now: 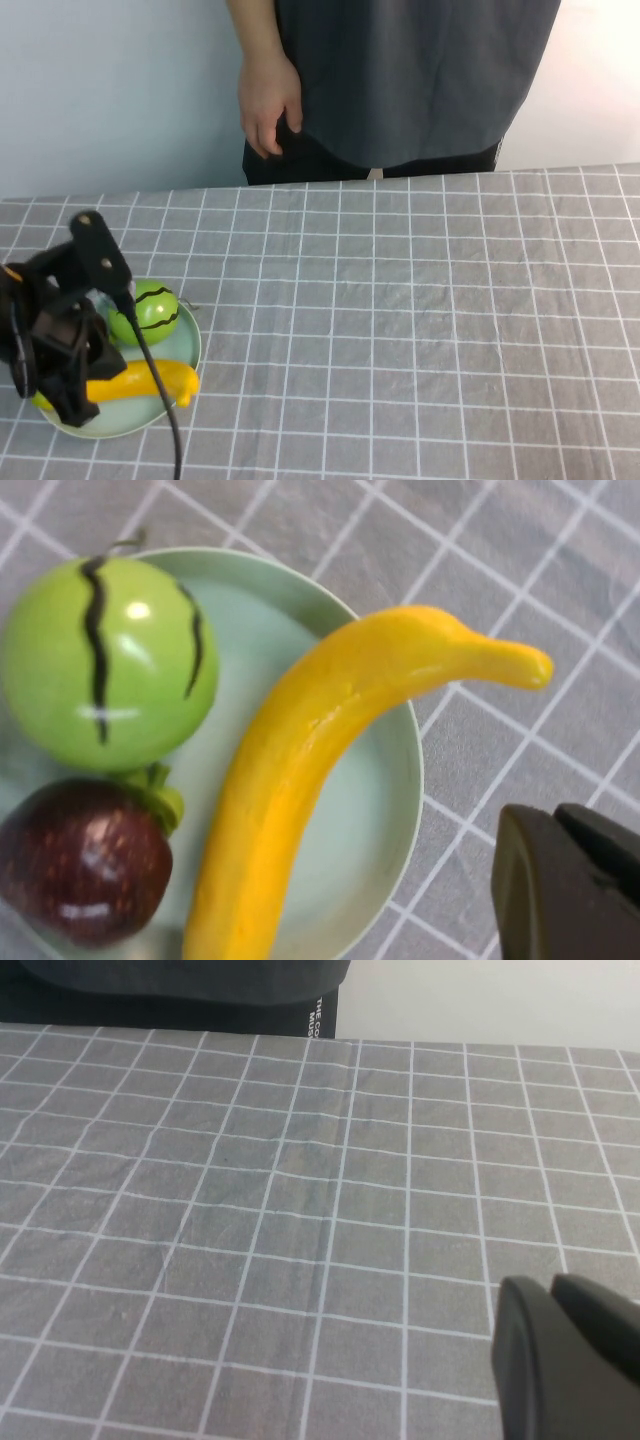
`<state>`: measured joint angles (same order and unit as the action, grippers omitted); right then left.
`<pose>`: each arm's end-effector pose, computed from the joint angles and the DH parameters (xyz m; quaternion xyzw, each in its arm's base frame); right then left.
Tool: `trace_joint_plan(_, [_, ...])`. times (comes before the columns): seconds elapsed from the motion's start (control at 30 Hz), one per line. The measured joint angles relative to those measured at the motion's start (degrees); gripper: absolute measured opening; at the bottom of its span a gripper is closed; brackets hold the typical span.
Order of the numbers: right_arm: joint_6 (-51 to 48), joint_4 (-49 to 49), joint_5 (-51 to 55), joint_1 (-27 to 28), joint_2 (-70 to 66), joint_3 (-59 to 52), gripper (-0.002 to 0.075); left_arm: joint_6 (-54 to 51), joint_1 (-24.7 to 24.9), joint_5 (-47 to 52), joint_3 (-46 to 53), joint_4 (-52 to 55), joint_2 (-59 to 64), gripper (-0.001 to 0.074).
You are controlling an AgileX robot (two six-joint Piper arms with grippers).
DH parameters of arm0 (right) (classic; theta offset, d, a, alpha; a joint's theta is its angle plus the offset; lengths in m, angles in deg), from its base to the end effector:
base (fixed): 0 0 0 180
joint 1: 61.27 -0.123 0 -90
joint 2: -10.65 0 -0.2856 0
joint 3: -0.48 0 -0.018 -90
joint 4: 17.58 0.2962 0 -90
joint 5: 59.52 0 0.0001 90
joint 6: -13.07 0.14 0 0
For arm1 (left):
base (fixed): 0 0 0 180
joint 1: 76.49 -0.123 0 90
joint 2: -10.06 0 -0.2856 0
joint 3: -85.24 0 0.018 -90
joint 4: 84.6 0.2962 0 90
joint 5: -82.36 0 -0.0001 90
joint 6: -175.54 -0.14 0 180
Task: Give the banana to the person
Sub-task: Pick up the banana
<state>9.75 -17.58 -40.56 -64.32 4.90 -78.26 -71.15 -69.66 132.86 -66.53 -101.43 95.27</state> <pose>0.1449 0.0077 0.1653 -0.0436 0.7838 -0.0015 0.6194 0.2897 -0.0662 0.1760 0.5250 0.8305 -0.0392 0.1820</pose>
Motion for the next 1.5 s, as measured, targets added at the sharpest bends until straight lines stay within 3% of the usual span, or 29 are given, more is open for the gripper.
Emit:
trace_joint_plan(0.17, [0.0,0.0,0.0,0.0,0.0,0.0,-0.0006,-7.77,0.0,-0.08,0.0,1.54,4.97,0.0006])
trace_joint_plan(0.23, [0.0,0.0,0.0,0.0,0.0,0.0,-0.0006,-8.01,0.0,-0.78,0.0,3.74,7.01,0.0042])
trace_joint_plan(0.47, [0.0,0.0,0.0,0.0,0.0,0.0,-0.0006,-4.46,0.0,-5.54,-0.44,11.04,11.35,0.0369])
trace_joint_plan(0.57, [0.0,0.0,0.0,0.0,0.0,0.0,-0.0006,-2.68,0.0,-7.07,-0.44,15.01,12.36,0.0426])
trace_joint_plan(1.13, [0.0,0.0,0.0,0.0,0.0,0.0,-0.0006,-3.94,0.0,-13.96,-0.58,26.59,22.65,0.0449])
trace_joint_plan(1.5, [0.0,0.0,0.0,0.0,0.0,0.0,-0.0006,-4.16,0.0,-18.13,-0.58,27.64,25.79,0.0449])
